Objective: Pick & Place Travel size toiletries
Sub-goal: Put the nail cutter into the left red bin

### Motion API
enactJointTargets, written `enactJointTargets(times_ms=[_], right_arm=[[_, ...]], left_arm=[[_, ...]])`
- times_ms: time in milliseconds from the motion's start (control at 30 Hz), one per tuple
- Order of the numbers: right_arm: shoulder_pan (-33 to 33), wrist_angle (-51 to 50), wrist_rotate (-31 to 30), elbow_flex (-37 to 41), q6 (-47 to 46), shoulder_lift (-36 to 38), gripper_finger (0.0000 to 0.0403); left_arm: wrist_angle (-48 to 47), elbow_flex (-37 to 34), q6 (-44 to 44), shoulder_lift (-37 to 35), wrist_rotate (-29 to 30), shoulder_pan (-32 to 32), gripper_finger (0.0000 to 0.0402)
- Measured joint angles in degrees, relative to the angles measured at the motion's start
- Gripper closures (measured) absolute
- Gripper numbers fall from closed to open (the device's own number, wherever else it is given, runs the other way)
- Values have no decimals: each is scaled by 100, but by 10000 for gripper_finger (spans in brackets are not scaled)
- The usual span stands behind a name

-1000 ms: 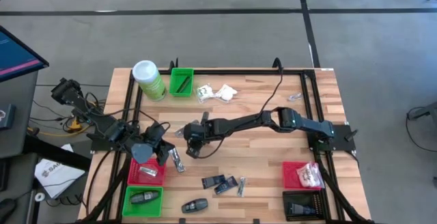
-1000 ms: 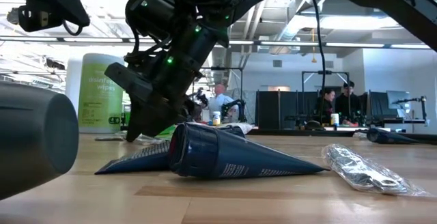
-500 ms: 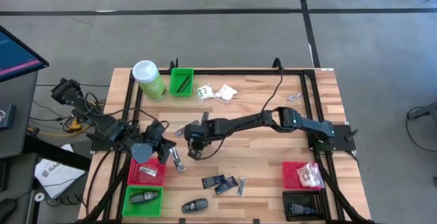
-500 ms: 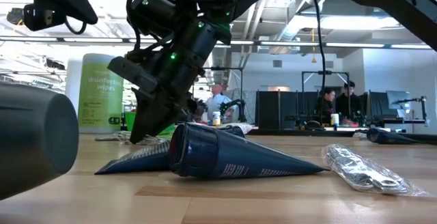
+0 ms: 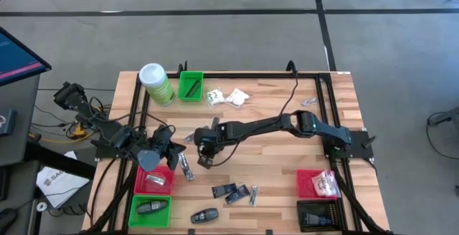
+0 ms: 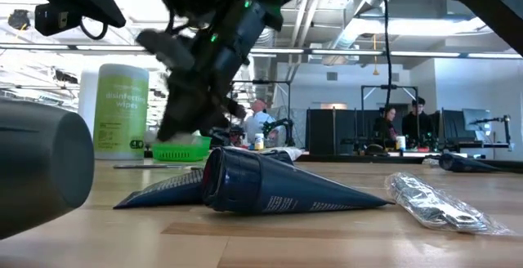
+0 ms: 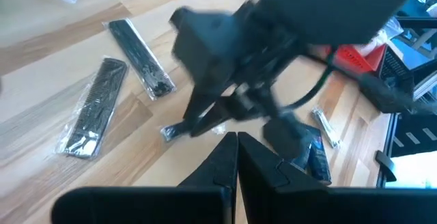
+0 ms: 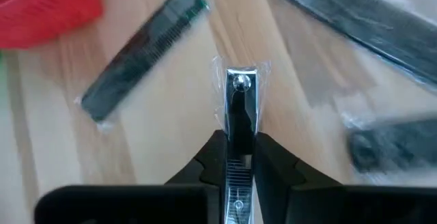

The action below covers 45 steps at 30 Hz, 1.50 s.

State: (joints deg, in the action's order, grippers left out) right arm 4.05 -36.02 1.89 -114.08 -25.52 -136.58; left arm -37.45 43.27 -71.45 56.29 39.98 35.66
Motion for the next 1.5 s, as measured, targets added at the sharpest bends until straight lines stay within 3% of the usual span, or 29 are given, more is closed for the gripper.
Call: enactJointTargets(times_ms=[500,1033,1267,1500], right_arm=[[-296,-228,-62,2,0,1486,365],[-559,587,-214,-5,-401,2656,364],[-493,874,-192,-5,-455,2729,363],[-351,1062,-188,-2,-455,2804,363]], left_arm=[[33,0,44,-201,240,0,398],[383,0,448,-926,1246,-40,398],[2418,0,2484,-1043,861,-340,398],[3462,0,3388,-1043,-189,-965,400]])
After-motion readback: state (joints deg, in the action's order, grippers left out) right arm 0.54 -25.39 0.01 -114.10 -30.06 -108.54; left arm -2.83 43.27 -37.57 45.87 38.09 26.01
